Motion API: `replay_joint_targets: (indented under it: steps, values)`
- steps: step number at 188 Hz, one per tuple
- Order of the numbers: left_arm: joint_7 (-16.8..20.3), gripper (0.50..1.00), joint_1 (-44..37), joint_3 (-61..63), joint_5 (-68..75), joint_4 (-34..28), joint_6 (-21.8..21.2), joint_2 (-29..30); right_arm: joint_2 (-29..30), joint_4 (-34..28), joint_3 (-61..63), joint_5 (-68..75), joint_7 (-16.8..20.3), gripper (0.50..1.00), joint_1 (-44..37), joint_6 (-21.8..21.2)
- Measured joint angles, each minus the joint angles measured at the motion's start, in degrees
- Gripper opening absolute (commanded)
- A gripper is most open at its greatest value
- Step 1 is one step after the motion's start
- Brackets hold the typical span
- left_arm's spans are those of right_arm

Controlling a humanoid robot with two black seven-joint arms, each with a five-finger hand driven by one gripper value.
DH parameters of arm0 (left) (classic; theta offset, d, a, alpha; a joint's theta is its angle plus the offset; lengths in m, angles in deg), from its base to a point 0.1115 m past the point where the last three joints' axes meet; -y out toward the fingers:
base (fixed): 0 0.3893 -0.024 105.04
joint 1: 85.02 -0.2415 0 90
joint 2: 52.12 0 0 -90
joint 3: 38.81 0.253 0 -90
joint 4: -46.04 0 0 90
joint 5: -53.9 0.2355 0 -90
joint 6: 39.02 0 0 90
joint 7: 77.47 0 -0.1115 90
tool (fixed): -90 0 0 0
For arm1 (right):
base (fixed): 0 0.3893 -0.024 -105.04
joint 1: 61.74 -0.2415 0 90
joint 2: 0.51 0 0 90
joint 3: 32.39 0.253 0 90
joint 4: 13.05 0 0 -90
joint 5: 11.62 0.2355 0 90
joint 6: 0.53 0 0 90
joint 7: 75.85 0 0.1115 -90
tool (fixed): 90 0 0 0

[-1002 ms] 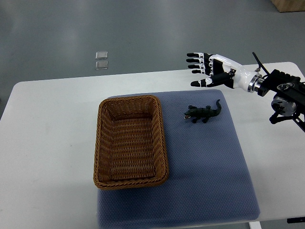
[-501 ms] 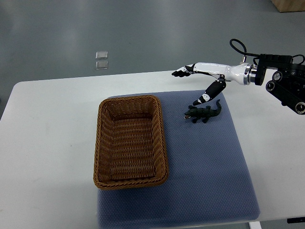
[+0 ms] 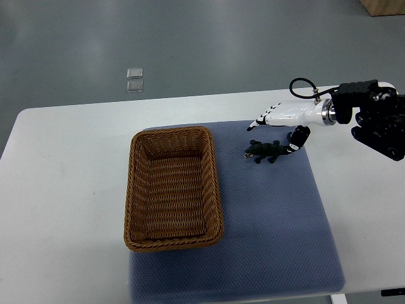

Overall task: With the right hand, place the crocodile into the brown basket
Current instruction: 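Move the right hand over the toy crocodile and lower it, then close the right hand fingers around the crocodile and lift it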

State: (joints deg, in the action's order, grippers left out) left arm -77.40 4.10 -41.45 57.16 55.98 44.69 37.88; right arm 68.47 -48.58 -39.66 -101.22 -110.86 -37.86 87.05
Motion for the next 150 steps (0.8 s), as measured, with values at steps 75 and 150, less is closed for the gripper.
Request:
replay_joint_targets:
  steps: [75,150]
  values:
    - [0.0,1.0,0.0,0.0,0.0,0.0,0.0,0.0,3.2,2.2,-1.1,-0.3,0.0,0.926,0.1,0.3]
    - [0.0,1.0,0.0,0.0,0.0,0.0,0.0,0.0,4.6,4.8,-4.3,-0.3,0.0,0.924,0.4,2.0]
